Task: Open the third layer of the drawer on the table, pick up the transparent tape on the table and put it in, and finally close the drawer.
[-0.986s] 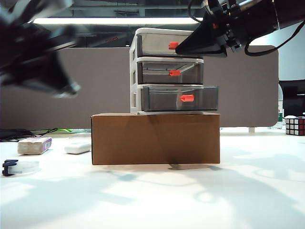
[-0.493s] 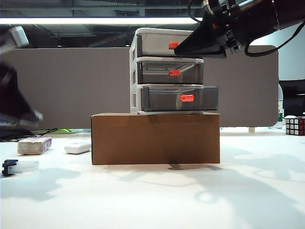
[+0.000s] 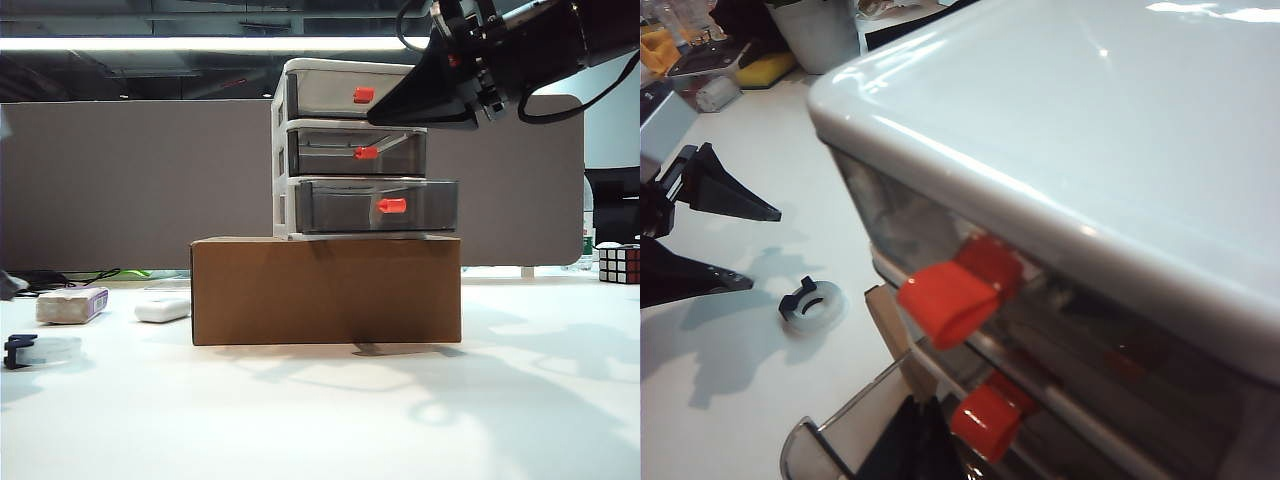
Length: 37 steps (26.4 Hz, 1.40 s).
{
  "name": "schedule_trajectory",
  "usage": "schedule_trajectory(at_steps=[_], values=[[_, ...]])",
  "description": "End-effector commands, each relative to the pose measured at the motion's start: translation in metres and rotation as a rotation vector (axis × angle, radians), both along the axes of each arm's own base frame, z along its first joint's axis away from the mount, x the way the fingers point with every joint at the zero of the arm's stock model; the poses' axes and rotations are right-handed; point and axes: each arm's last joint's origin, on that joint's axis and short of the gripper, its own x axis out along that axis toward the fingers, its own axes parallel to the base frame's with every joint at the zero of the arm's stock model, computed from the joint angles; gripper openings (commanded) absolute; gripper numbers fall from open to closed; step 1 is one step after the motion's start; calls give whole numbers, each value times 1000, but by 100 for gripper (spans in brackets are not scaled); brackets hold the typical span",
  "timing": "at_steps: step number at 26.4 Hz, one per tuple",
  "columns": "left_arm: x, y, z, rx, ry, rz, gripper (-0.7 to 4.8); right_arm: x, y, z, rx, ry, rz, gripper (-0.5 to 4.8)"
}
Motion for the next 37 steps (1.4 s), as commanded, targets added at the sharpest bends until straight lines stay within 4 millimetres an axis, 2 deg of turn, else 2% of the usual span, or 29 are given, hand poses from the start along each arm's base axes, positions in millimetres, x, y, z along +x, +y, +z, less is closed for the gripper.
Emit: schedule_trajectory(at_steps=[1,16,22,25,34,36,37], values=[[5,3,-9,-130,26,-102,479,0,0,4,5,-22,7,-5],[30,3,-51,-90,61,-149,479,0,0,3,-9,-38,11,-5],[42,-25,-62,-31,101,-222,479,0,0,3,-9,-39,11,-5],[43,-30,-64,-8,110,-218,479,0,0,3,-11,-33,11,-5],[38,-23,-69,-47,214,-165,479,0,-1,2,-15,-23,11,-5],[37,-23,-70,-51,226,-168,387,0,-1,2,-15,-23,11,-5],[36,-23,-71,-52,237,-168,323,0,-1,2,-15,-23,10,-5]])
